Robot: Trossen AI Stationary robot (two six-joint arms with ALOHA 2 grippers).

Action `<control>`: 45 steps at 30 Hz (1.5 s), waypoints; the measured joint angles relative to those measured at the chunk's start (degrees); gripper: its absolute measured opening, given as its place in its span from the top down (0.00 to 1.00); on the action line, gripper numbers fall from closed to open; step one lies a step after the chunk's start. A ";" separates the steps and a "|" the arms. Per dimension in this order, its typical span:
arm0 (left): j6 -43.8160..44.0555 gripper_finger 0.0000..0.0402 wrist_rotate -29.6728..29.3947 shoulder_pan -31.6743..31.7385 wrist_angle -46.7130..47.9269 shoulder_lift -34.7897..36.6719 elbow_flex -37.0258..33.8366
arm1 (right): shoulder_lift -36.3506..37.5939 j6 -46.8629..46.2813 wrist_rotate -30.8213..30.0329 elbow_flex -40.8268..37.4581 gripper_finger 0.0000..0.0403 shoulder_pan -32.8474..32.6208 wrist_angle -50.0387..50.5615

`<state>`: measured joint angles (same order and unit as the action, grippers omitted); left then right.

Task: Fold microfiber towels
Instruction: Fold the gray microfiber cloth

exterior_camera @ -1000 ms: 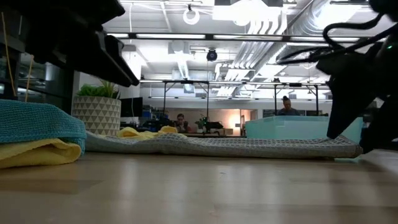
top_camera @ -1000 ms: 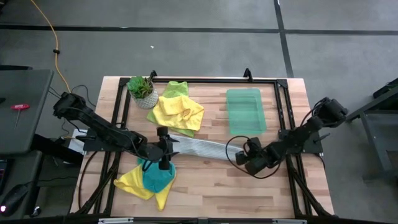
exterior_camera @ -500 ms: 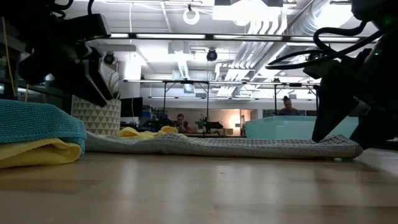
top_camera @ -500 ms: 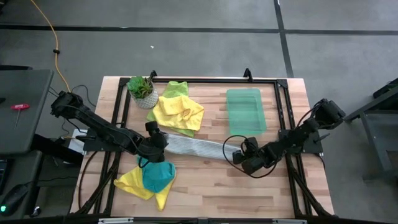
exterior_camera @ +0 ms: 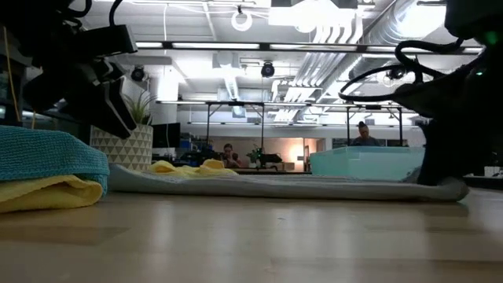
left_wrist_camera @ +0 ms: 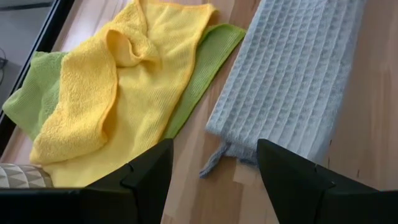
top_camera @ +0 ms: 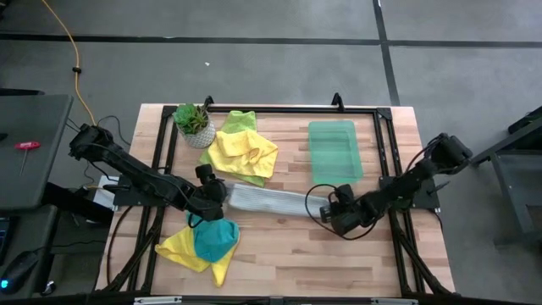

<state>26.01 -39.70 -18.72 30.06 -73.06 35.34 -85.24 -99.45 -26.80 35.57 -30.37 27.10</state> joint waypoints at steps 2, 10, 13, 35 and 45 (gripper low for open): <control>-0.04 0.45 0.00 0.00 -0.45 0.00 0.01 | 2.52 -0.14 1.37 0.00 0.97 -0.15 4.49; -0.25 0.45 0.01 0.03 -2.23 -0.02 0.01 | 10.58 -4.68 3.47 8.14 0.99 -2.69 34.23; -0.27 0.45 0.31 0.90 -5.52 -0.02 0.01 | 10.73 -3.38 3.21 12.86 1.00 -2.72 37.36; -15.42 0.98 3.70 4.21 -28.99 -24.58 0.12 | 2.01 21.95 -7.57 21.66 1.00 3.79 6.80; -18.76 0.99 5.38 6.20 -35.17 -26.32 0.17 | -5.34 31.56 -7.08 21.66 1.00 7.49 -9.26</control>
<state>7.24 -34.32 -12.52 -5.11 -99.37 35.51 -90.58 -67.90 -33.87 57.23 -22.88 17.84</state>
